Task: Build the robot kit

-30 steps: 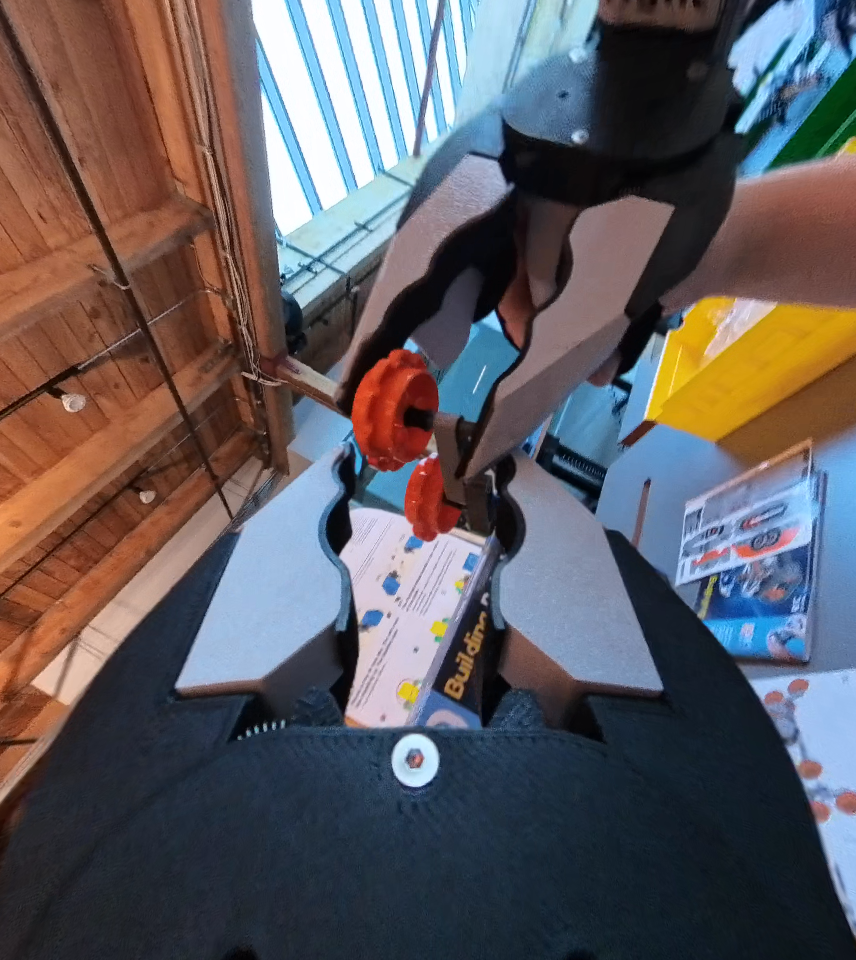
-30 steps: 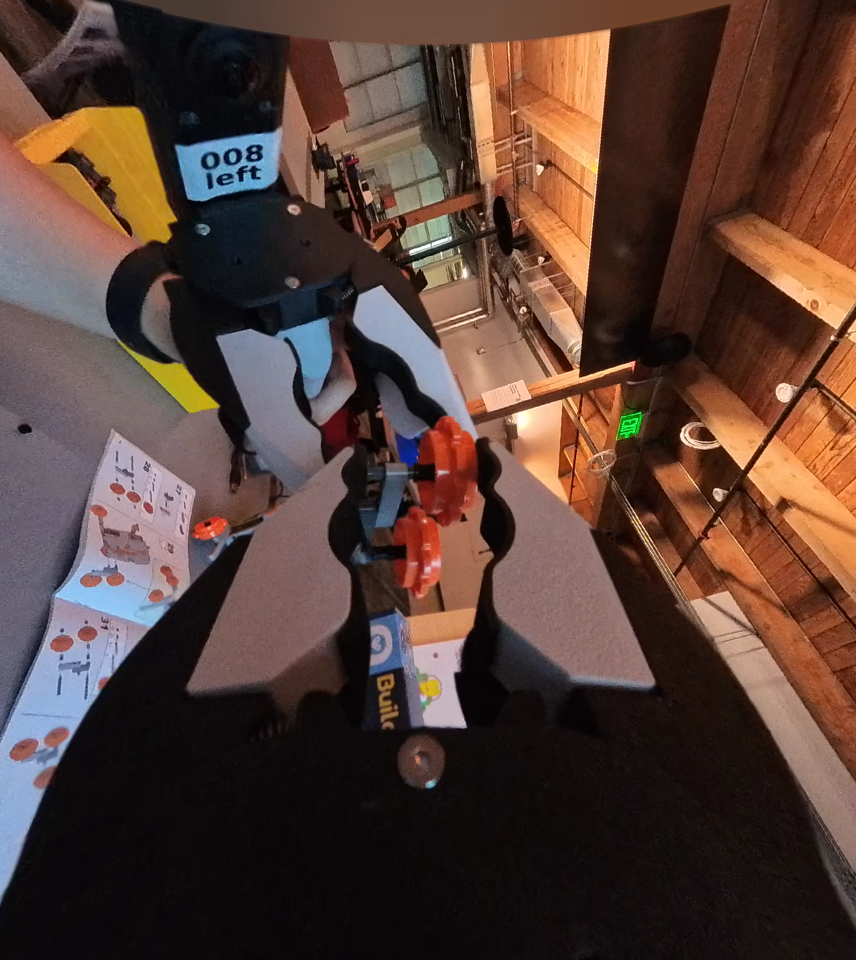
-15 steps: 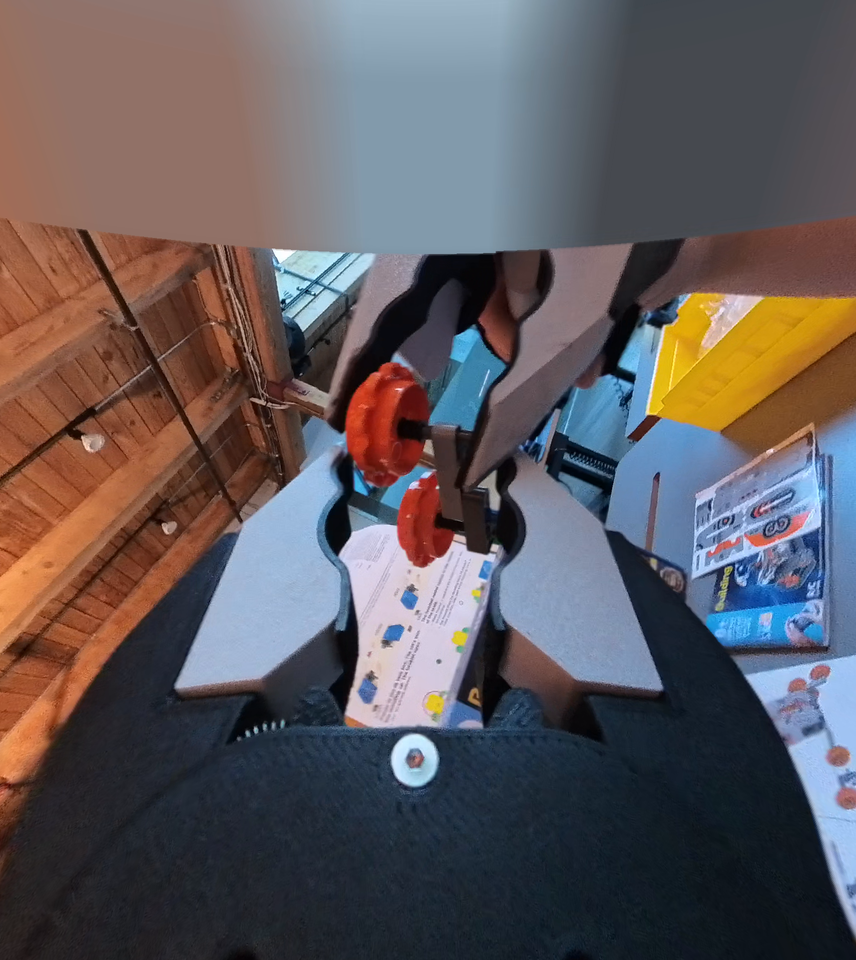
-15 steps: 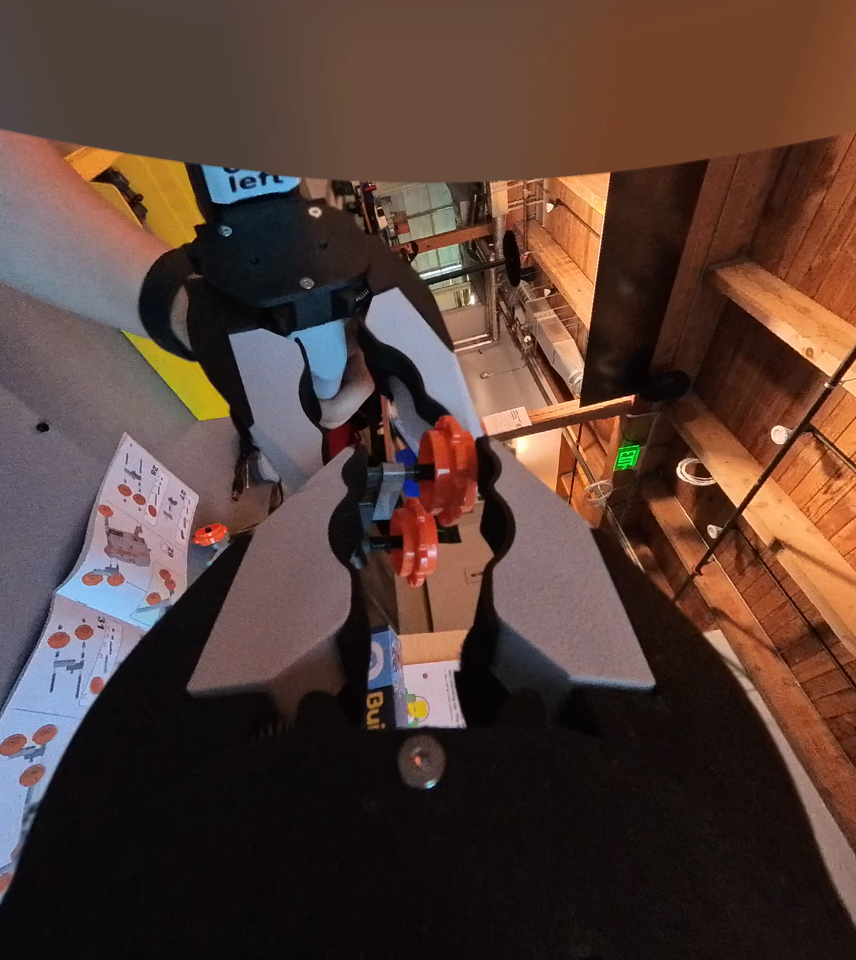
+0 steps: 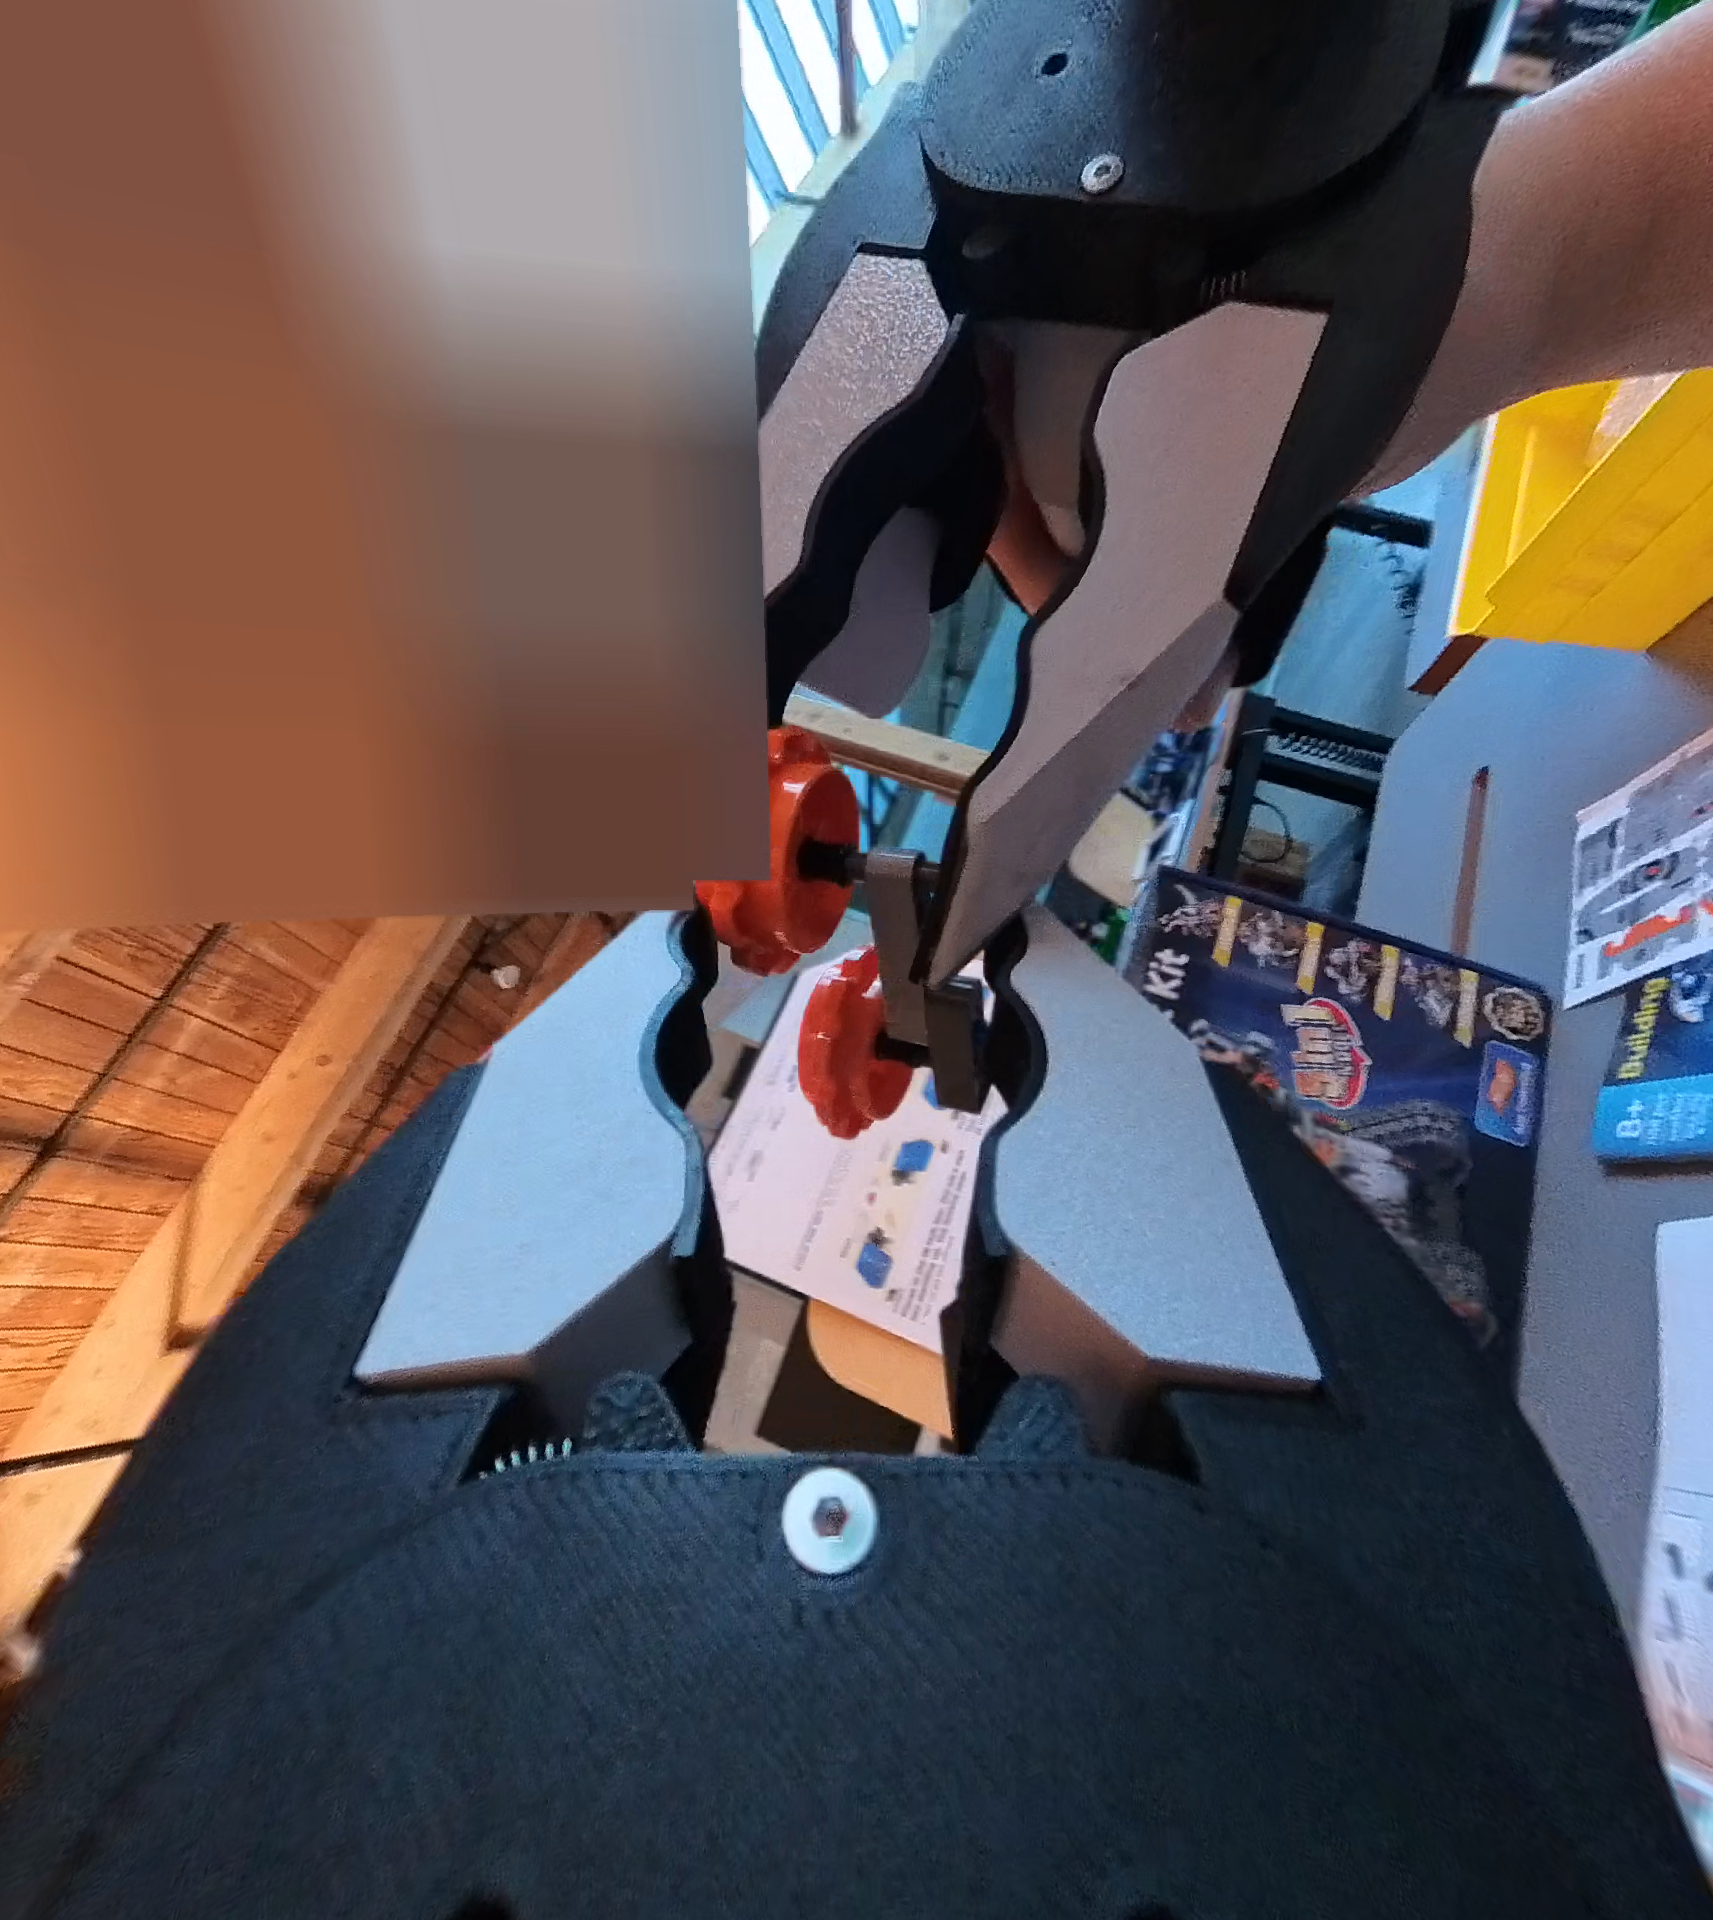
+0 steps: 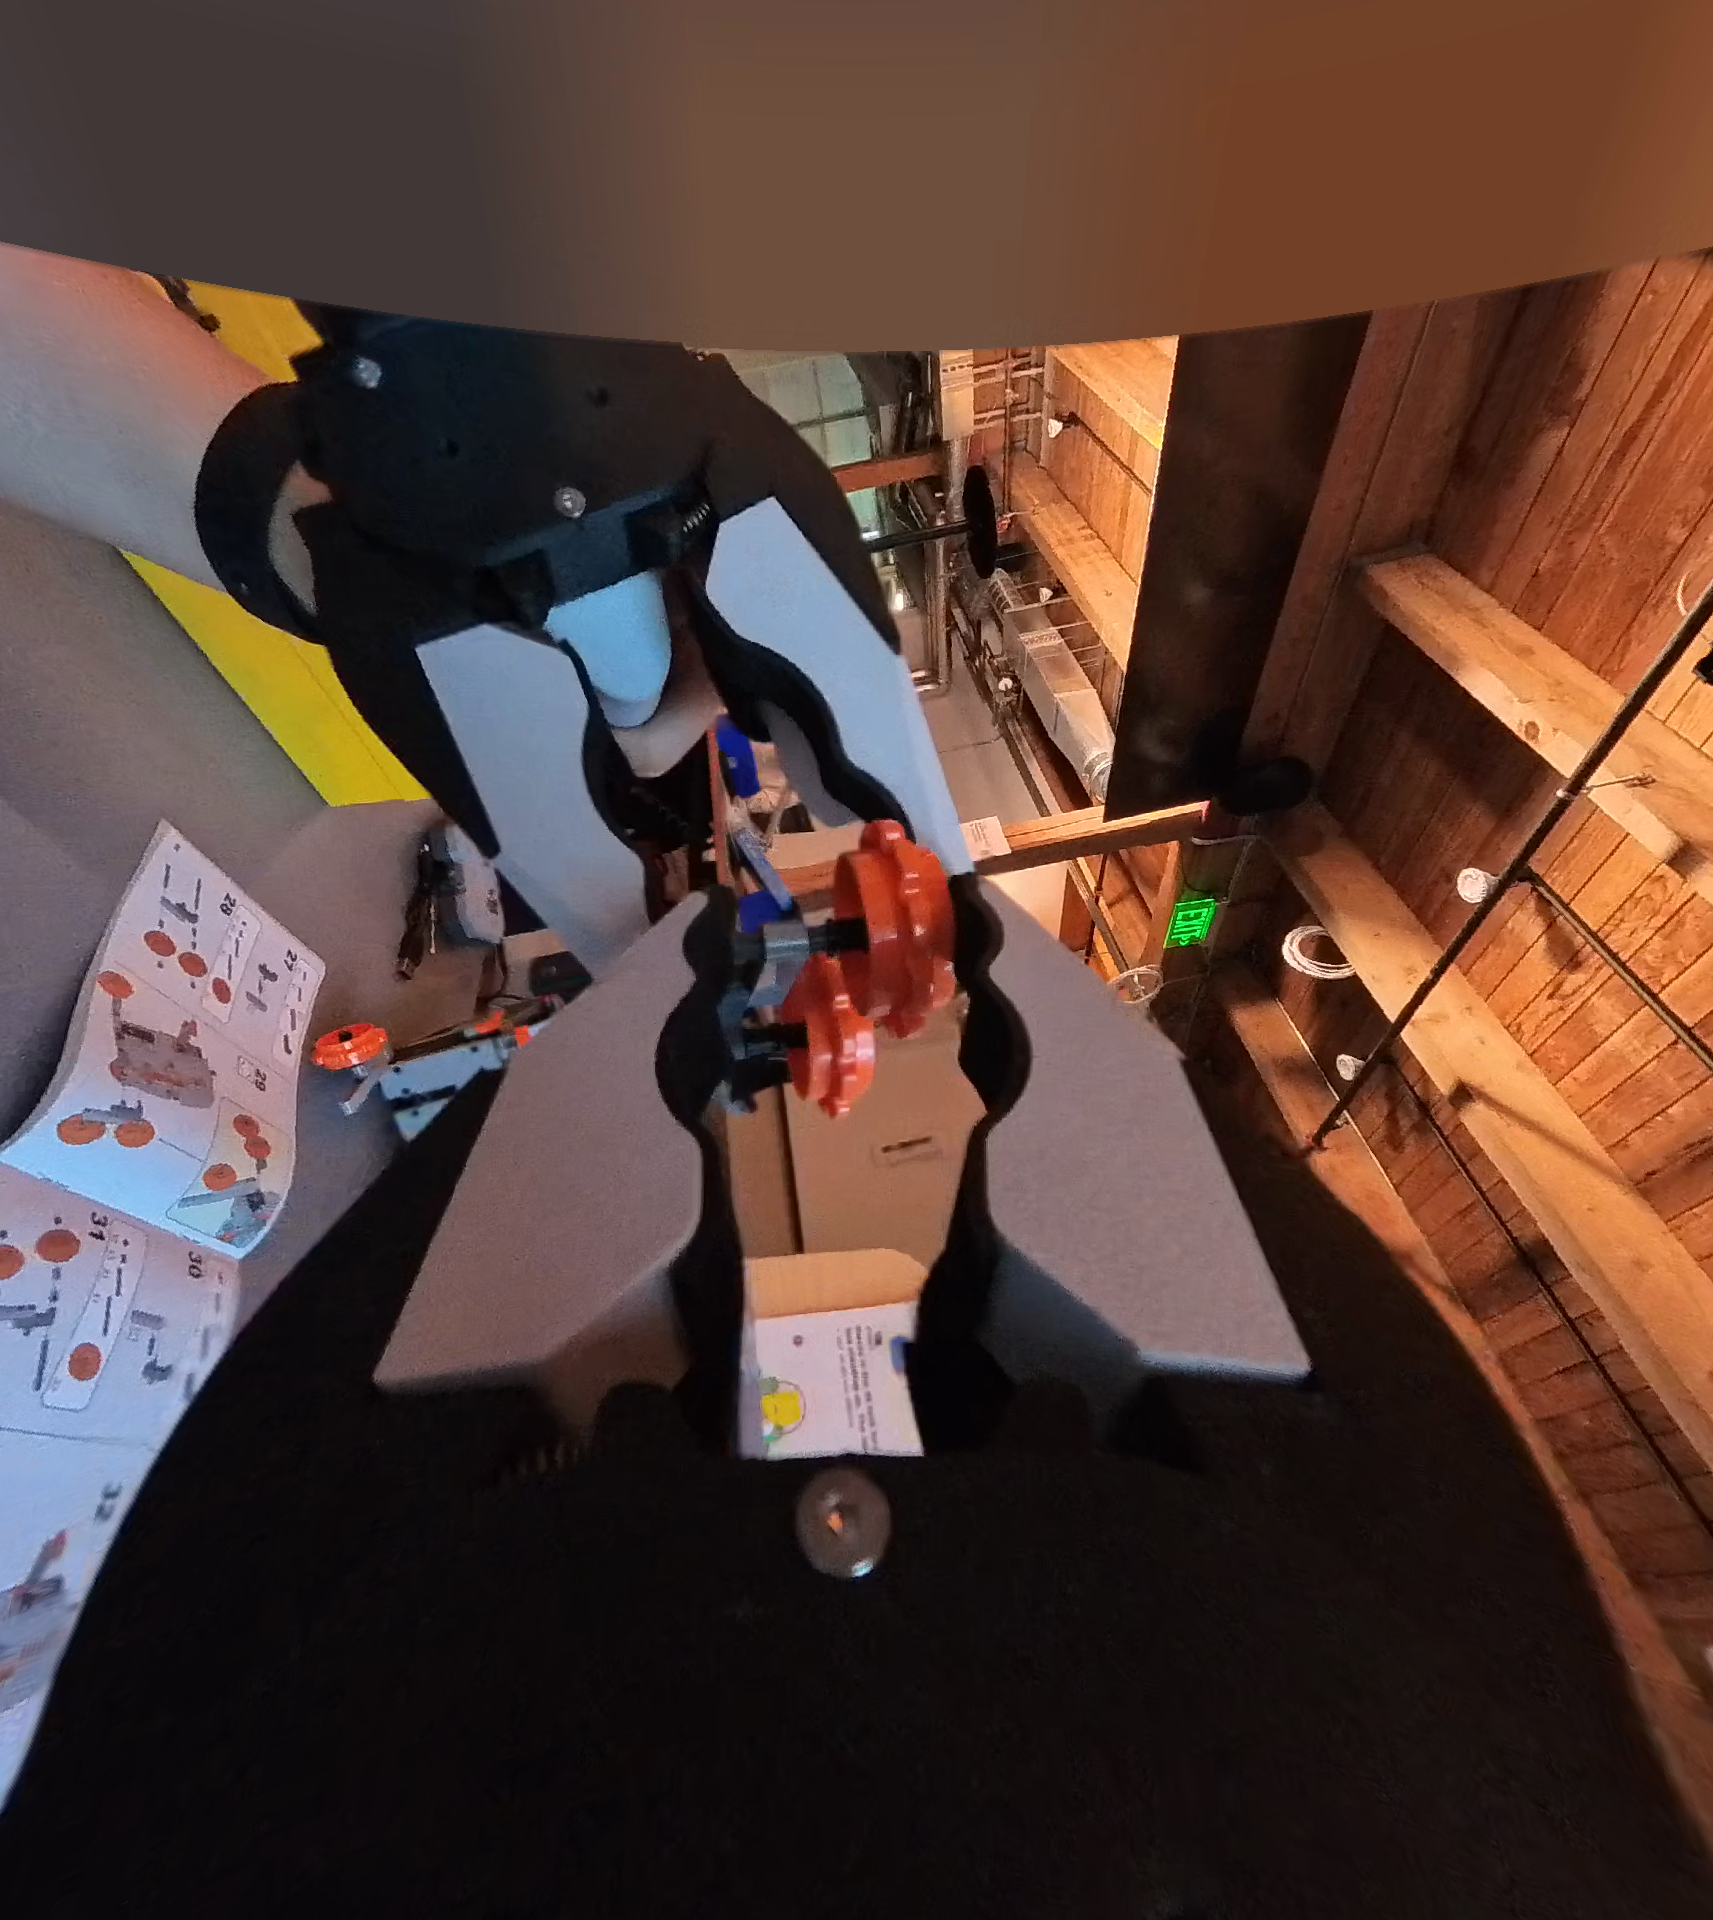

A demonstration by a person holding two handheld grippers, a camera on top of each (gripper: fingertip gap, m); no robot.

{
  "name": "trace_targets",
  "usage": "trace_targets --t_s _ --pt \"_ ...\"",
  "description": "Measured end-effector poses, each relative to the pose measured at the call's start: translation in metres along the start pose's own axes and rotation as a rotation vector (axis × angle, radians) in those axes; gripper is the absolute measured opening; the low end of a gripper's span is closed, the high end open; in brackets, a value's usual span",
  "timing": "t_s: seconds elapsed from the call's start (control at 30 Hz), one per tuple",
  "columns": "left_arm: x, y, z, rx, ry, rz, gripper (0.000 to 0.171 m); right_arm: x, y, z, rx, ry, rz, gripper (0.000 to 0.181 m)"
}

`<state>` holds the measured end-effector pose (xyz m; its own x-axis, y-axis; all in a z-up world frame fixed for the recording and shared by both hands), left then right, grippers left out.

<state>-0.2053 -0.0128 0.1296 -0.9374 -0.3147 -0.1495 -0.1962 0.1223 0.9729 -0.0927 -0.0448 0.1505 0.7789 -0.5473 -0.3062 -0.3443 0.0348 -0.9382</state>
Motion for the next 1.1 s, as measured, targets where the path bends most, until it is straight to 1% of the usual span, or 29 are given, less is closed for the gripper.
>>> trace_targets --t_s 0.13,0.23,1.1 --pt "0.0003 -0.0007 -0.0023 -0.057 0.022 -0.061 0.048 0.0002 -0.0003 -0.003 0.05 0.011 0.02 0.041" --pt "-0.0003 -0.0009 -0.0031 -0.055 0.028 -0.07 0.049 0.0004 -0.0003 -0.0031 0.058 0.011 0.028 0.041" --pt "-0.0023 -0.0036 0.0008 -0.048 0.037 -0.068 0.046 -0.0004 0.0017 -0.0003 0.048 0.032 0.019 0.04"
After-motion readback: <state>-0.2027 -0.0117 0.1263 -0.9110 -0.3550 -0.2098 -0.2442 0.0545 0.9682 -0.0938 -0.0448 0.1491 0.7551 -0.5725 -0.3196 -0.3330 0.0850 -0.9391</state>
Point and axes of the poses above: each gripper's, where its closed fingertips meet, x back along the fingers, z out of its underside, y = z × x across the jaws, the point moved 9 cm from there along x, back along the fingers, and after that the axes turned 11 degrees about z, right-handed, at the moved point
